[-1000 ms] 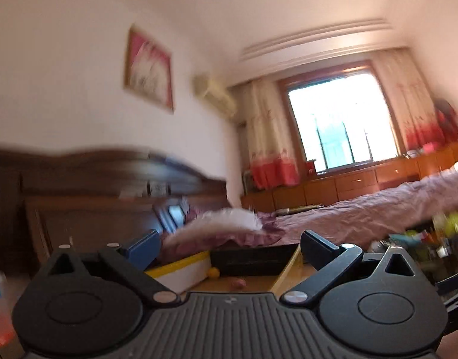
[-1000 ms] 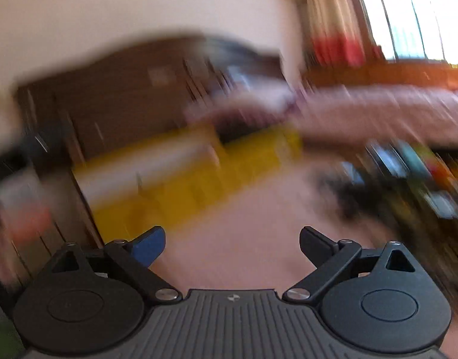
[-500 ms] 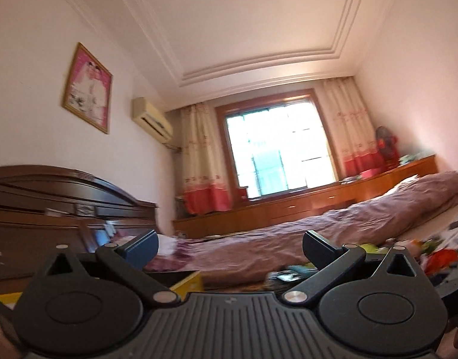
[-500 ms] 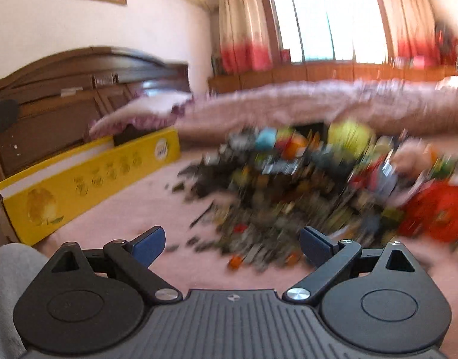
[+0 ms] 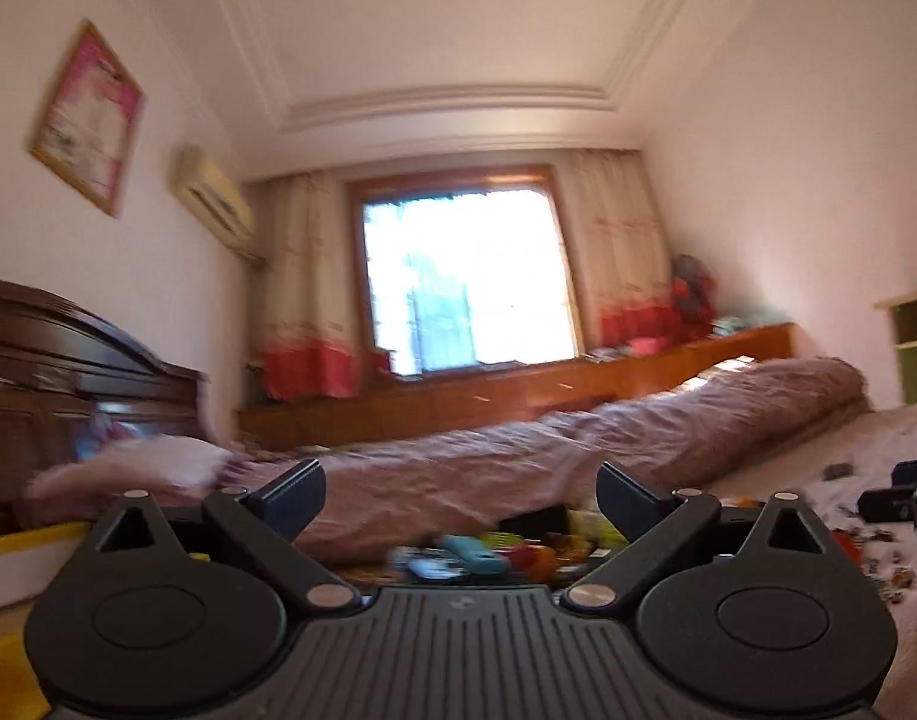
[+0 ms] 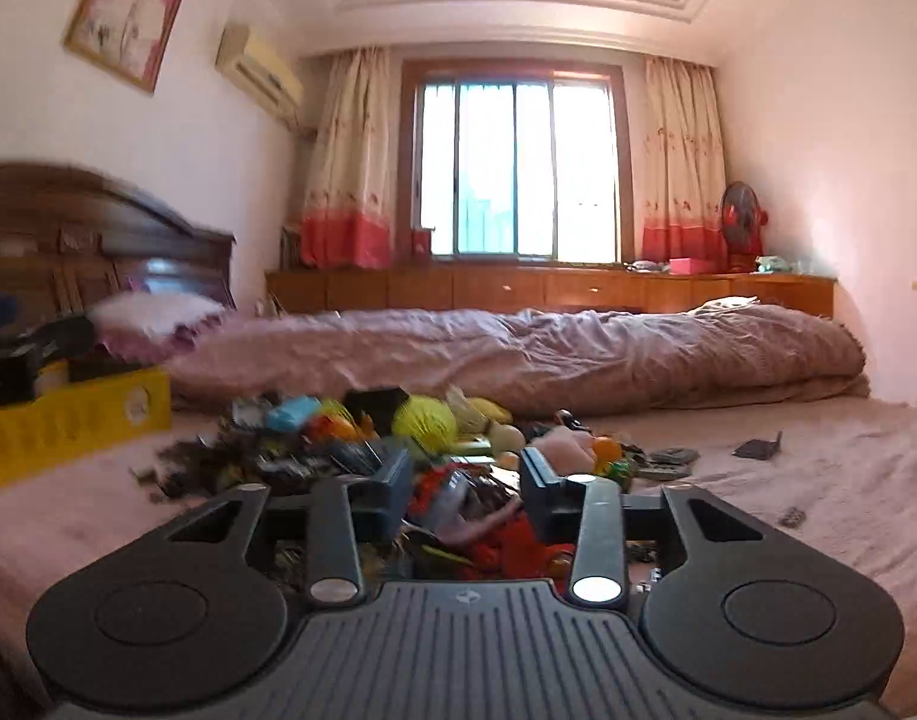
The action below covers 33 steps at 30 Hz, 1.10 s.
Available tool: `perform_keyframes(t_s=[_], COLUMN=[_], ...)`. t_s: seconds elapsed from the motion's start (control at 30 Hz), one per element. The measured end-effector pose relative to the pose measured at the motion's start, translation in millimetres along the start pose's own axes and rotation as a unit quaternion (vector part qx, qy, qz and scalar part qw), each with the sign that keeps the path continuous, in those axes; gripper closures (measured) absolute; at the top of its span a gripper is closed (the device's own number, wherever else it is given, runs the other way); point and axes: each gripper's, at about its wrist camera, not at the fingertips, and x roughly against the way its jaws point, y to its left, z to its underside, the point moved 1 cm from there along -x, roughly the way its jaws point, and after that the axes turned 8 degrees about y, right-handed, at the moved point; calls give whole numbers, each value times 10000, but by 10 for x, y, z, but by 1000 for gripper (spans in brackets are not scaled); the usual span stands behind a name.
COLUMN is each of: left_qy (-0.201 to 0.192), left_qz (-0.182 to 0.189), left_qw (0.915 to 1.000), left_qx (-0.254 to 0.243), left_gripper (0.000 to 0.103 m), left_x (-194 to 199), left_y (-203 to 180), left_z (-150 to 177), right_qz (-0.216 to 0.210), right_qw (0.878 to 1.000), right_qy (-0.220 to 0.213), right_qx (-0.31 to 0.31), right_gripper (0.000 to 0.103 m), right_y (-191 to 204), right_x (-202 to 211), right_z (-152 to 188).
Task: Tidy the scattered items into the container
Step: 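Grasp the red disc with the right tool while the left tool grasps the grey toy car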
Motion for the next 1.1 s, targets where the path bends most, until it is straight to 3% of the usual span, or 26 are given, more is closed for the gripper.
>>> perform_keyframes(t_s=[0.07,0.17,0.23,0.3,0.37,0.43,0.5,0.57,0.7,0.73,0.87,0.93,0.97,1.03,1.1], left_qy=[179,383,576,752,913,811,639,567,569,565,578,670,725,868,973], left_qz=[397,926,1108,1278,1357,1539,1639,1715,1709,1682,1618,1585,1573,1602,1678], left_qw=[9987,9921,9897,9878,9860,9838,9833,9827,9831,9836,9842,9839,9836,9815,9779], left_qx=[247,752,703,465,333,442,477,411,318,318,421,472,494,595,787], left_gripper=[14,14,14,14,14,14,8,6,6,6,5,5,5,5,5], left_x=[-417,-901,-1068,-1326,-1397,-1273,-1200,-1135,-970,-773,-687,-687,-685,-701,-742], left_y=[-79,-140,-154,-14,-20,26,52,65,85,130,210,228,229,235,254], left_z=[-8,63,222,434,564,580,547,510,477,443,404,407,406,406,401], right_qz=[336,734,886,909,964,1044,1078,1135,1240,1202,1159,1078,1089,1225,1080], right_qw=[9992,9968,9943,9898,9849,9846,9856,9843,9747,9738,9763,9790,9796,9826,9891], right_qy=[31,318,591,1085,1415,1374,1274,1241,1302,1364,1580,1613,1609,1371,993], right_qx=[212,84,16,164,255,266,263,525,1325,1366,922,631,522,281,-116], right_gripper=[64,60,47,25,25,22,8,1,0,0,4,20,33,34,34], right_y=[44,9,-46,-88,-112,-123,-116,-54,103,127,89,13,-25,-131,-272], right_x=[-81,-263,-426,-705,-932,-1062,-1139,-1303,-1545,-1589,-1606,-1567,-1516,-1358,-1178], right_z=[32,49,113,186,244,227,200,185,229,242,221,197,189,145,44])
